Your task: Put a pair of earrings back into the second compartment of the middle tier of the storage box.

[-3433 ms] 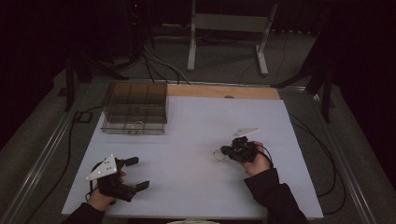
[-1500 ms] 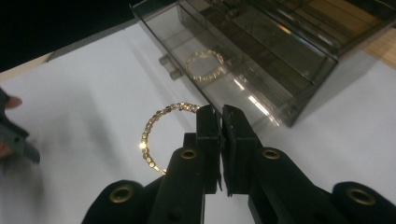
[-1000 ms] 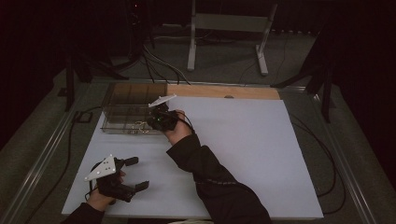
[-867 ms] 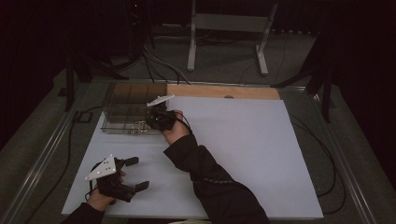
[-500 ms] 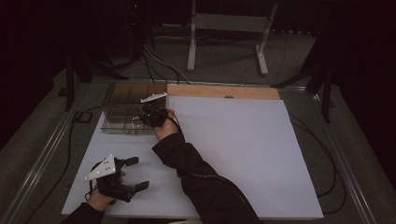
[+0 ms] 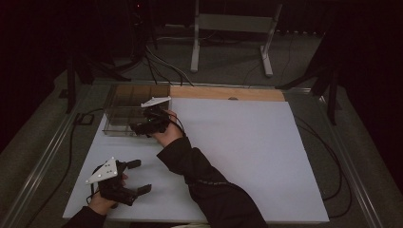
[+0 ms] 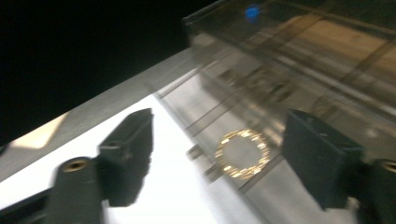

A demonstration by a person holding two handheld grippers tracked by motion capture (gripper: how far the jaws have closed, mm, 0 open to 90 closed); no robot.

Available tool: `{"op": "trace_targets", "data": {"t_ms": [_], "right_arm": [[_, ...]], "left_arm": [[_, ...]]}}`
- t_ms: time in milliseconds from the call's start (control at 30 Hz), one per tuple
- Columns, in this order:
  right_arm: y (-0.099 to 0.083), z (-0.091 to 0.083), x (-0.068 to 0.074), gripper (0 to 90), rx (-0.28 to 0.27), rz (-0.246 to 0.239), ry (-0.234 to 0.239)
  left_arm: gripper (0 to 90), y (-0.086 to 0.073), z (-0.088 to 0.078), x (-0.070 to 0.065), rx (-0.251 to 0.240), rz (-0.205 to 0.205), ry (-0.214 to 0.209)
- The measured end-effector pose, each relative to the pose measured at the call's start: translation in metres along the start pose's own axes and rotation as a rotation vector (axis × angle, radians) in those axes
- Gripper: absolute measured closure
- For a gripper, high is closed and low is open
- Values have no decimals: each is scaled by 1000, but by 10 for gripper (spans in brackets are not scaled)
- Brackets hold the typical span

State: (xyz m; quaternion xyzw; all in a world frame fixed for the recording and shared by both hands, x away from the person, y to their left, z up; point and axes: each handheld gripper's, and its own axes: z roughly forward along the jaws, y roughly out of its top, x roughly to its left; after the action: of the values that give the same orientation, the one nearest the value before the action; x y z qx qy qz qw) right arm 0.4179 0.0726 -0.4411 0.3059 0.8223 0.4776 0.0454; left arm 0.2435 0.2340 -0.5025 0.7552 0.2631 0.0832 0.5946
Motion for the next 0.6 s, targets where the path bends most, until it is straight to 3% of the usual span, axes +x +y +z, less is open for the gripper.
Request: {"op": "trace_targets", "data": {"t_ms": [233,367,467,600], "right_arm": [[-4,-25,5,126,-1,-32,33],[-9,-40,2,95,-1,-45,31],[-14,-54,-3,23,-12,-45,36],[-22,-70,-9,7,-10,-51,23]], "left_arm": [[5,0,0,0,3,0,2],[5,0,1,0,3,-2,-1],[5,0,1,0,4,-1,0],[5,0,2,0,11,3,2]]}}
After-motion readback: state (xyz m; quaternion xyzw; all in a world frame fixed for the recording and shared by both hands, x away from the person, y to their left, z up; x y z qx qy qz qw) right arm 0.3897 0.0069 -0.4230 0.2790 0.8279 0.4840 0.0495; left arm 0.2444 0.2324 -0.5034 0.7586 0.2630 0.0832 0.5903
